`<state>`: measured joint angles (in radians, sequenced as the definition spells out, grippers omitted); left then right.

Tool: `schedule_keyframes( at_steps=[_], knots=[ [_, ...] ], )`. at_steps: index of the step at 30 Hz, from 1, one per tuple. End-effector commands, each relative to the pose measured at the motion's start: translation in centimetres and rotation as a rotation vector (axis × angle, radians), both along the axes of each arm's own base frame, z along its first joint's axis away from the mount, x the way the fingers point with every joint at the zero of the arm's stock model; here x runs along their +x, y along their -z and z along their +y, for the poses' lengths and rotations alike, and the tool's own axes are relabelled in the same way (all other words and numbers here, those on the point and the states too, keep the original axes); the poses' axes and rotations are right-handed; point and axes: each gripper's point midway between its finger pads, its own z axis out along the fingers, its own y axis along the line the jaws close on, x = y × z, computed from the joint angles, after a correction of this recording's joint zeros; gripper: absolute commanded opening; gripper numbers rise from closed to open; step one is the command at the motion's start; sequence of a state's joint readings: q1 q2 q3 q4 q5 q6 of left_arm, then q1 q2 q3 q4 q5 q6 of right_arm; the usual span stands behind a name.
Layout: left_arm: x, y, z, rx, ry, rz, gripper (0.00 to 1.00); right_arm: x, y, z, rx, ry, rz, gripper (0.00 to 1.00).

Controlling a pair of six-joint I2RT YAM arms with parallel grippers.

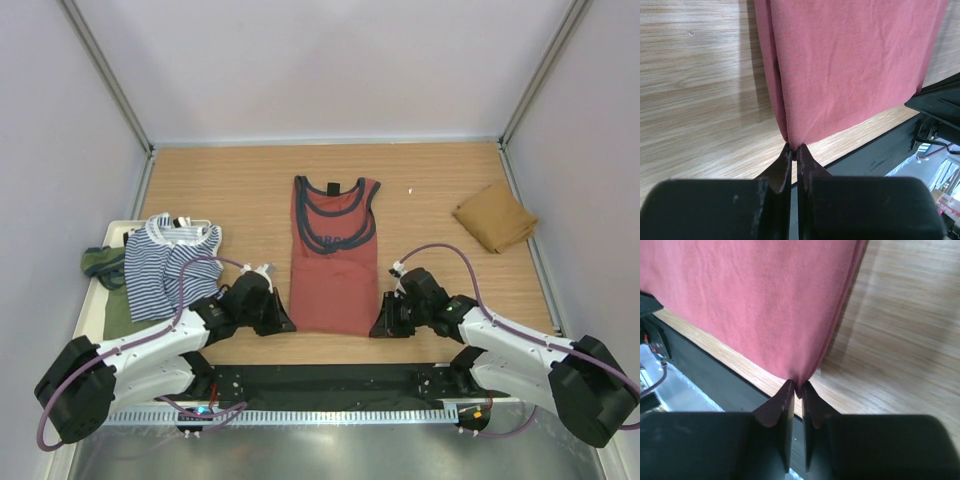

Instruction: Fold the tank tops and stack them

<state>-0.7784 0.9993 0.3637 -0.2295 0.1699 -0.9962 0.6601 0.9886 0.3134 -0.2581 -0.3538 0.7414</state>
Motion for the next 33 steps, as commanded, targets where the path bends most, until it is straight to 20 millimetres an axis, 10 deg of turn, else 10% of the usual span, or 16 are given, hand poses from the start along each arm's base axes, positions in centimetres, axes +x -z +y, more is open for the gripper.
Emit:
schedule_keyframes(
  at_steps=[1, 3, 18, 33],
  knots=[
    [0.0, -0.5, -0.6, -0.040, 0.012, -0.004, 0.00, 0.2, -0.7, 1.1, 0.055, -0.014, -0.015, 0.14],
    [-0.3, -0.7, -0.8, -0.052, 0.023, 0.002, 0.00, 0.0, -1.0, 1.2, 0.058, -0.023, -0.009, 0.01],
    [-2.0, -8.2, -1.0, -0.112, 0.039, -0.111, 0.00, -0.3, -11.3, 0.6, 0.135, -0.037, -0.170, 0.01],
    [-2.2, -12.9, -1.5, -0.224, 0.029, -0.153, 0.00, 0.7, -15.1, 0.0, 0.119, -0.022, -0.258, 0.01]
  ],
)
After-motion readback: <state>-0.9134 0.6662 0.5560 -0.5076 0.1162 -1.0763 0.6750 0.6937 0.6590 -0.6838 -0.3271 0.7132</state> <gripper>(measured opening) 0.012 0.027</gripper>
